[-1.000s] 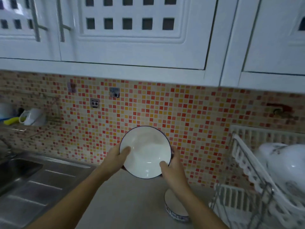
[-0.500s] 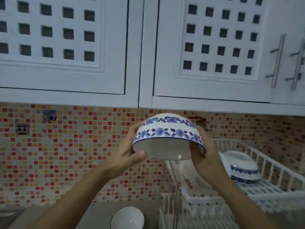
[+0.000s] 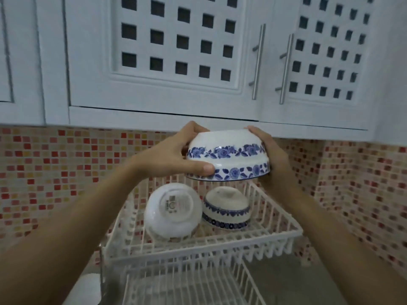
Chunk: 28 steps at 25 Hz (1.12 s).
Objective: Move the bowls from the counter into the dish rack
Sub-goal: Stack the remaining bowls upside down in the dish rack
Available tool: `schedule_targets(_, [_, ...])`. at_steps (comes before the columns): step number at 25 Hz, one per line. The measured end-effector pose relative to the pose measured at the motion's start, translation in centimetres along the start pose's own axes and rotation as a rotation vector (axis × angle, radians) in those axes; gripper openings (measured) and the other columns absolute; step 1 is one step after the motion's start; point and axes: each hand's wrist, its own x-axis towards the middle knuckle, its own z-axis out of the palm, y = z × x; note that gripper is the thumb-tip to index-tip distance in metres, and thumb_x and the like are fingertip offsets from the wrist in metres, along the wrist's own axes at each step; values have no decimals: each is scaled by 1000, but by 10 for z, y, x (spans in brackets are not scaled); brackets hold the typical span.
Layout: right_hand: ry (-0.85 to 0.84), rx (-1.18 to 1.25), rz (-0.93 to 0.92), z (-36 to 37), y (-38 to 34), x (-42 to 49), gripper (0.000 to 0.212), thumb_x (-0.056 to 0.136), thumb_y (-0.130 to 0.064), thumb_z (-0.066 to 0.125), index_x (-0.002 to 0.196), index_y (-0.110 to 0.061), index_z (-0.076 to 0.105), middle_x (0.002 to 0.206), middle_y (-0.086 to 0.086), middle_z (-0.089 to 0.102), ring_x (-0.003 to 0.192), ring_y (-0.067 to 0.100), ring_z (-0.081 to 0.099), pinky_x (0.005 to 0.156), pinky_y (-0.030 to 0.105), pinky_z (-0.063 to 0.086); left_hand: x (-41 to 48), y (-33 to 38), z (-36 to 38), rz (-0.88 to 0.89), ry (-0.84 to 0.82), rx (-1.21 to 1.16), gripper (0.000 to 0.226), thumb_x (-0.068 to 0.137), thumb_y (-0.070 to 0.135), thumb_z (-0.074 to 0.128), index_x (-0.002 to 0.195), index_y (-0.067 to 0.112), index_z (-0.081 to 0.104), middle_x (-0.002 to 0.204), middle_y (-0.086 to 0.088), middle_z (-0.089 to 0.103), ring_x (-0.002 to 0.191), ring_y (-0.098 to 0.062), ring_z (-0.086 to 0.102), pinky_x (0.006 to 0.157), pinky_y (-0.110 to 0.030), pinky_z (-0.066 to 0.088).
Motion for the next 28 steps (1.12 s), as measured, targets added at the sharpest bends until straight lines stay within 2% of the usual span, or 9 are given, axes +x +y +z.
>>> schedule_targets(2, [-94,15,86,-27,21,-1,51,91,-28,52,139,-37,38,146,-4,44,133,19,44,111,46,37,22,-1,28,-11,11,20,71,54,56,75,113,36,40,116,14,56,102,-6,63,83,-27,56])
schedule_targets(3, [-175,-110,78,-41,27,-3,57,90,-27,55,142,-37,33,145,-8,42,133,16,43,112,44,37,30,-3,42,-34,21,38,72,53,56,76,112,36,40,114,12,58,101,-7,63,82,-27,56])
schedule_targets(5, [-410,-231,84,-60,41,-8,90,78,-22,73,146,-37,15,137,-15,38,129,11,42,108,35,41,45,-9,65,-84,28,121,77,54,52,82,114,34,38,108,12,58,96,-7,63,77,-24,57])
schedule_targets(7, [-629,-154,200,-69,56,-14,117,65,-28,85,144,-45,0,135,-20,35,128,6,41,105,32,43,58,-15,85,-124,21,195,79,57,45,85,117,31,35,106,11,56,95,-8,62,75,-27,59])
schedule_targets(8, [-687,-80,247,-69,65,-15,122,61,-32,87,142,-49,-2,136,-20,34,129,6,41,106,33,43,63,-20,92,-148,10,215,79,58,44,85,117,30,34,107,9,57,94,-11,63,75,-31,60])
schedule_targets(14, [-670,66,281,-51,123,-13,119,57,-31,90,142,-47,7,119,-35,33,126,9,43,103,29,45,91,-41,120,-353,-97,285,81,58,45,85,116,26,32,112,1,55,96,-19,62,80,-40,59])
schedule_targets(19, [-724,7,230,-33,145,-5,117,50,-42,91,138,-50,15,143,-15,32,131,11,40,107,38,44,101,-49,129,-515,-200,484,91,58,50,83,125,24,27,122,1,48,99,-18,47,83,-32,43])
schedule_targets(22, [-771,-114,186,-28,152,-1,120,46,-51,89,138,-50,11,143,-17,30,128,10,39,107,37,43,105,-53,138,-579,-244,552,93,60,50,82,129,21,25,133,-4,47,105,-22,48,85,-33,42])
schedule_targets(28, [-833,-324,216,-16,163,-3,126,43,-53,88,142,-41,10,144,-8,40,125,19,47,101,42,46,112,-61,153,-685,-334,616,97,62,50,80,129,21,18,134,-8,48,114,-29,51,91,-41,47])
